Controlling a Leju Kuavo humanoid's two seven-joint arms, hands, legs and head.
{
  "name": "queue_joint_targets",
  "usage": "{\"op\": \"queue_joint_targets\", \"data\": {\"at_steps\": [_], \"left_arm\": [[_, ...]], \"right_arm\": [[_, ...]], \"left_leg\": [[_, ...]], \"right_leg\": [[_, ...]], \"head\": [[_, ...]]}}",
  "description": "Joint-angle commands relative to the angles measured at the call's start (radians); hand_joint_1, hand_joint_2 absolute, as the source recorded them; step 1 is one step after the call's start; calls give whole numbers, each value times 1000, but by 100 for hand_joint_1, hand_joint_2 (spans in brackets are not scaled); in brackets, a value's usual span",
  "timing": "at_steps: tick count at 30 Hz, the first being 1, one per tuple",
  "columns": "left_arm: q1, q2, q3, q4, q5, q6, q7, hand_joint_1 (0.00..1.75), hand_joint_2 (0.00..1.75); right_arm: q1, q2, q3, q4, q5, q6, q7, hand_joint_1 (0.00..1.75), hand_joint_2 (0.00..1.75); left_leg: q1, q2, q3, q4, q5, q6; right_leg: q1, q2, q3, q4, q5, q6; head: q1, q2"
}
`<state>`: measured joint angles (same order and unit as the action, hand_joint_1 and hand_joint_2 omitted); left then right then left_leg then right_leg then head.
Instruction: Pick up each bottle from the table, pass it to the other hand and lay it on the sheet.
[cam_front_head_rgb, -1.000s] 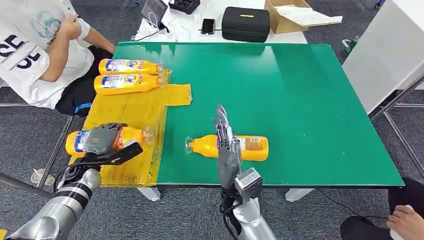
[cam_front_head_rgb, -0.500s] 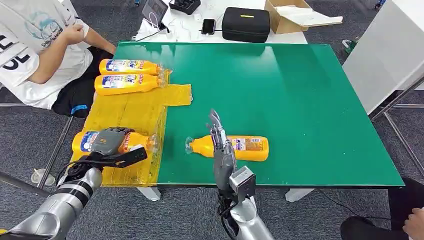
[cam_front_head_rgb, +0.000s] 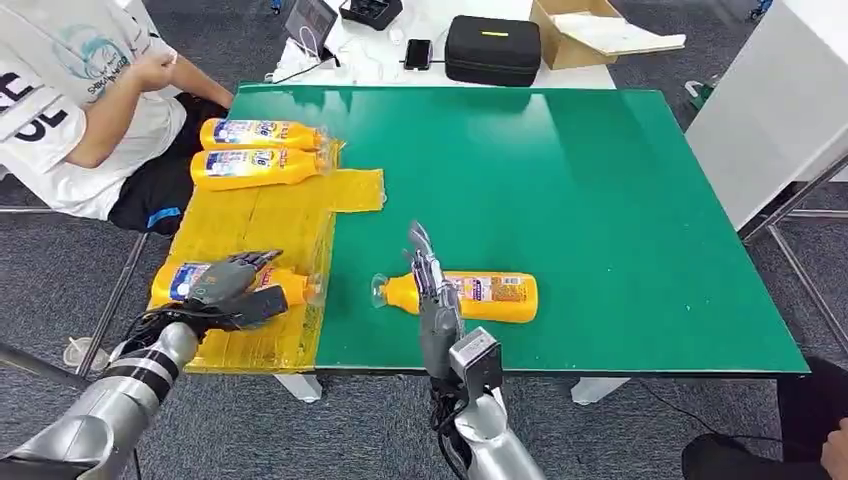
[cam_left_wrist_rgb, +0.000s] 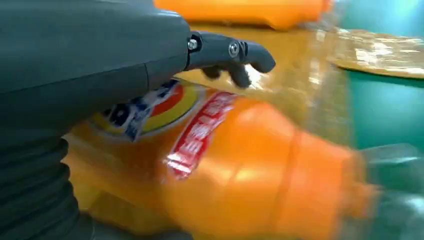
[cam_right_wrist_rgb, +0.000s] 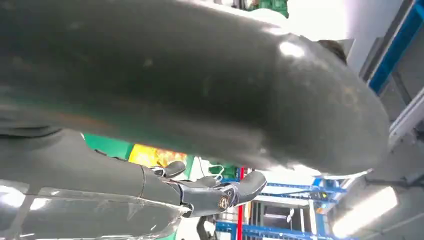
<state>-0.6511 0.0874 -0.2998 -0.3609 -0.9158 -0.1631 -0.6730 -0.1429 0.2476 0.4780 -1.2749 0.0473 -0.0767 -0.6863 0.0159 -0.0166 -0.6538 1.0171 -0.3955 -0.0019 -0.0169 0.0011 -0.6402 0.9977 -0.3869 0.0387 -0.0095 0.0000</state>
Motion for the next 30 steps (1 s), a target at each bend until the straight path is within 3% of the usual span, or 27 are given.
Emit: {"op": "queue_joint_targets", "data": {"at_steps": [1, 16, 17, 18, 19, 20, 21, 25, 29, 30], "left_arm": [[45, 19, 28, 6, 153, -223, -25, 0, 0], [78, 60, -24, -56, 325, -364, -25, 0, 0], [91, 63, -34, -89, 366, -342, -25, 0, 0], [142, -40, 42, -207, 630, -49, -25, 0, 0], [145, -67, 78, -223, 660, 23, -25, 0, 175], [158, -124, 164, -305, 691, 223, -25, 0, 175], [162, -152, 228, -353, 741, 277, -25, 0, 175], [203, -199, 378, -538, 815, 409, -25, 0, 175], [221, -197, 398, -567, 819, 405, -25, 0, 175], [244, -206, 419, -609, 829, 410, -25, 0, 175]], "right_arm": [[-65, 5, -11, 154, -10, 22, 3, 0, 0], [-75, 9, -21, 187, -16, 31, 1, 0, 0], [-75, 9, -23, 189, -16, 32, 1, 0, 0], [-70, -10, -18, 175, 62, -32, 51, 0, 0], [-71, -14, -19, 176, 78, -45, 72, 0, 0], [-95, -51, 1, 196, 189, -125, 171, 0, 0], [-103, -64, -10, 202, 220, -145, 187, 0, 175], [-171, -156, -52, 236, 399, -223, 321, 0, 175], [-185, -184, -90, 228, 402, -220, 326, 0, 175], [-187, -195, -84, 225, 470, -233, 375, 0, 175]], "left_leg": [[0, 4, 8, -2, -1, 1], [0, 5, 15, -3, -2, 0], [-1, 3, 14, -2, -2, 0], [-1, 3, 14, -2, -2, 0], [-1, 3, 14, -3, -2, 0], [-1, -2, 12, -2, -1, 1], [0, -4, 11, -1, -1, 1], [0, -2, 4, 0, 0, 1], [-1, 1, 5, 0, -1, 1], [-1, 1, 5, 0, -1, 1]], "right_leg": [[0, 4, 7, -2, 0, -2], [0, 4, 14, -3, -1, -3], [0, 3, 13, -2, -1, -2], [0, 3, 13, -2, -1, -2], [0, 3, 13, -2, -1, -2], [0, -2, 12, -2, -2, -2], [0, -4, 11, -2, -2, -1], [0, -3, 4, -1, 0, -1], [0, -1, 5, -2, 0, -1], [0, -1, 4, -1, 0, -1]], "head": [[0, 0], [0, 0], [0, 0], [0, 0], [0, 0], [0, 0], [0, 0], [0, 0], [0, 0], [0, 0]]}}
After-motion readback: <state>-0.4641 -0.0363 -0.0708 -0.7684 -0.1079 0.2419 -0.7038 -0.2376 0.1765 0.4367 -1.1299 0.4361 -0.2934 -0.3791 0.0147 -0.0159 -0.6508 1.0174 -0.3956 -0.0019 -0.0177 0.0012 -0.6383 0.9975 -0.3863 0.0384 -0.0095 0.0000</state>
